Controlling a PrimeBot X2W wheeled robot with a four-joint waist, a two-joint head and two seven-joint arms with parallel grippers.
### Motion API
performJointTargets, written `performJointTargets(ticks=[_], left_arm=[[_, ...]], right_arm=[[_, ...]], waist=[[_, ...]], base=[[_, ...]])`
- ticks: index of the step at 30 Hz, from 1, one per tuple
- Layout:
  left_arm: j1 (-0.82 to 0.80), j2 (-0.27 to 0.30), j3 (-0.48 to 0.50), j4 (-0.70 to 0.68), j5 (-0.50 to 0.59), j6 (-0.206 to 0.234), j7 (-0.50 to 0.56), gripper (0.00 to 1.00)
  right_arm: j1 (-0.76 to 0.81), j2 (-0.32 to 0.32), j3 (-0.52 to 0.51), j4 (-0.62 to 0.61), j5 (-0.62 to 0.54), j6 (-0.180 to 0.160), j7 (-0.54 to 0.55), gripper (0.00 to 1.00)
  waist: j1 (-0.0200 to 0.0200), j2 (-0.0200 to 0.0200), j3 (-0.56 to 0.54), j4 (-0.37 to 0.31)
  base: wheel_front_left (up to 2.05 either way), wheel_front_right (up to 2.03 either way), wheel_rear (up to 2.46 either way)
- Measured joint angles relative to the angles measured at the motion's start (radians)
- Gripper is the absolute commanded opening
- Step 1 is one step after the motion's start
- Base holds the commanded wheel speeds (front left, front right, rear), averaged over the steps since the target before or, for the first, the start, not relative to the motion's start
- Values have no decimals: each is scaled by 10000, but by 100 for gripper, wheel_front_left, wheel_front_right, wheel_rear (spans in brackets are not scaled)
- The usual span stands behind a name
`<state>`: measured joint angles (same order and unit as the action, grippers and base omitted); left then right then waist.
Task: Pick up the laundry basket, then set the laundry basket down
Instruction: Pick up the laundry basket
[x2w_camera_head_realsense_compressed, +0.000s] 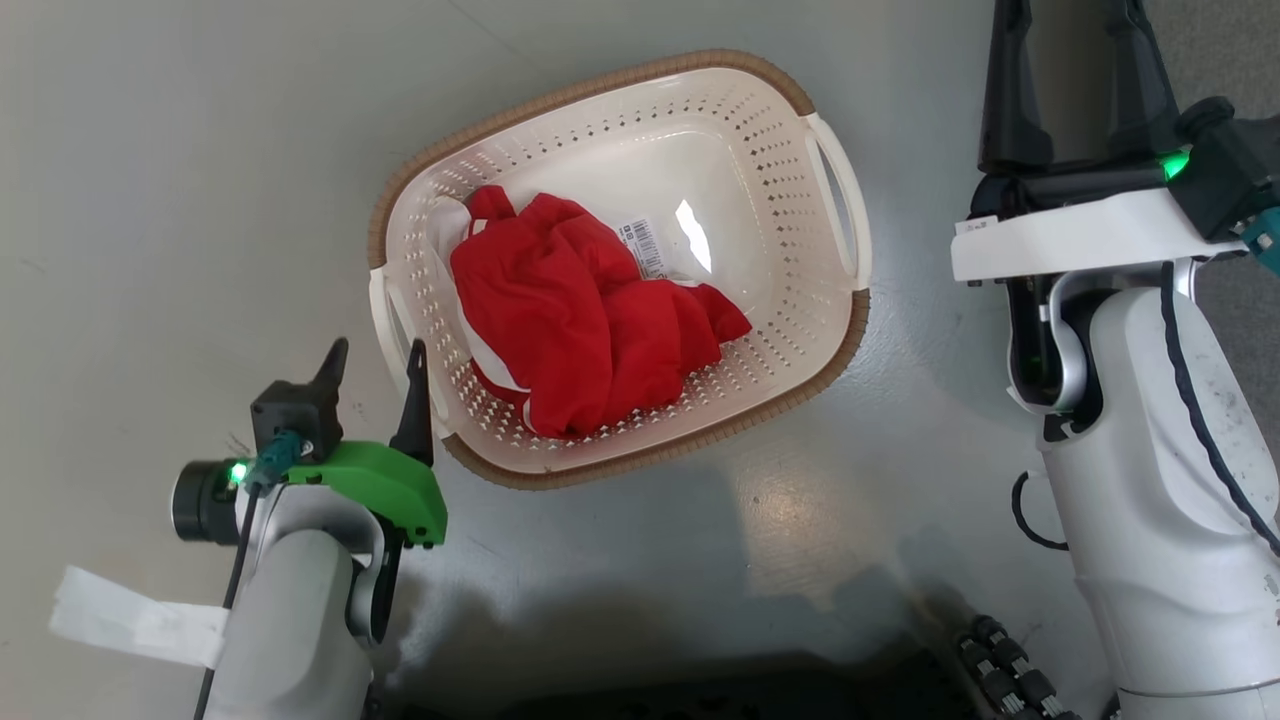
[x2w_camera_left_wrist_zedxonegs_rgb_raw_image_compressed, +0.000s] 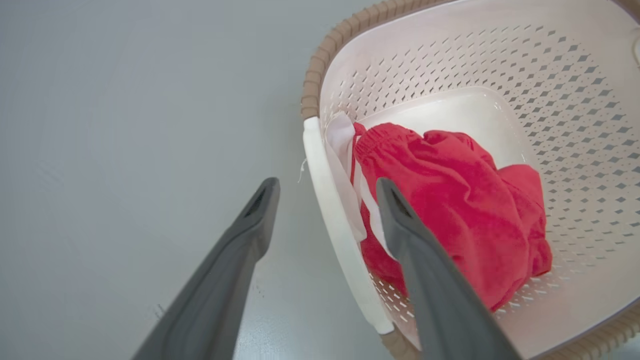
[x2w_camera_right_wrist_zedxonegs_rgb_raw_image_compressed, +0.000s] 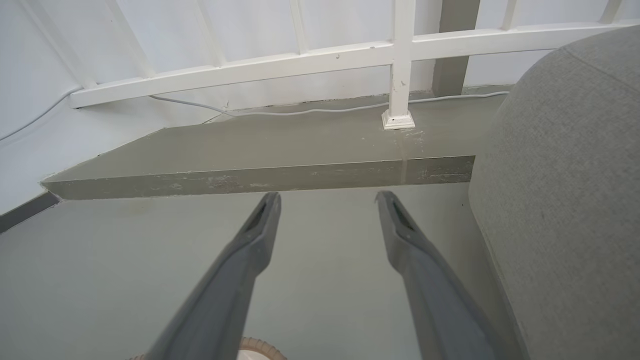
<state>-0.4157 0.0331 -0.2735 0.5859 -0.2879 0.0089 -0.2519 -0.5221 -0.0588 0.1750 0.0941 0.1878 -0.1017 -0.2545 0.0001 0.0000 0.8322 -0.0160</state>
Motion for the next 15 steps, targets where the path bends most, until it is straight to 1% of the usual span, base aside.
performJointTargets(ticks=[11,12,13,15], left_arm=[[-574,-6,-205,1093,-159,0,0,100],[-637,-6,-209,1175,-174,0,0,96],[-689,-6,-219,1233,-174,2,0,80],[-802,-8,-234,1352,-186,2,0,54]], right_arm=[[-32,-2,36,15,69,0,-2,100],[-33,-2,35,17,69,0,-2,100],[-35,-2,35,17,69,0,-2,100],[-38,-2,35,17,69,0,-2,100]], waist=[[-1,0,142,-163],[-1,0,155,-179],[0,0,168,-194],[-1,0,192,-222]], base=[[0,0,0],[0,0,0],[0,0,0],[0,0,0]])
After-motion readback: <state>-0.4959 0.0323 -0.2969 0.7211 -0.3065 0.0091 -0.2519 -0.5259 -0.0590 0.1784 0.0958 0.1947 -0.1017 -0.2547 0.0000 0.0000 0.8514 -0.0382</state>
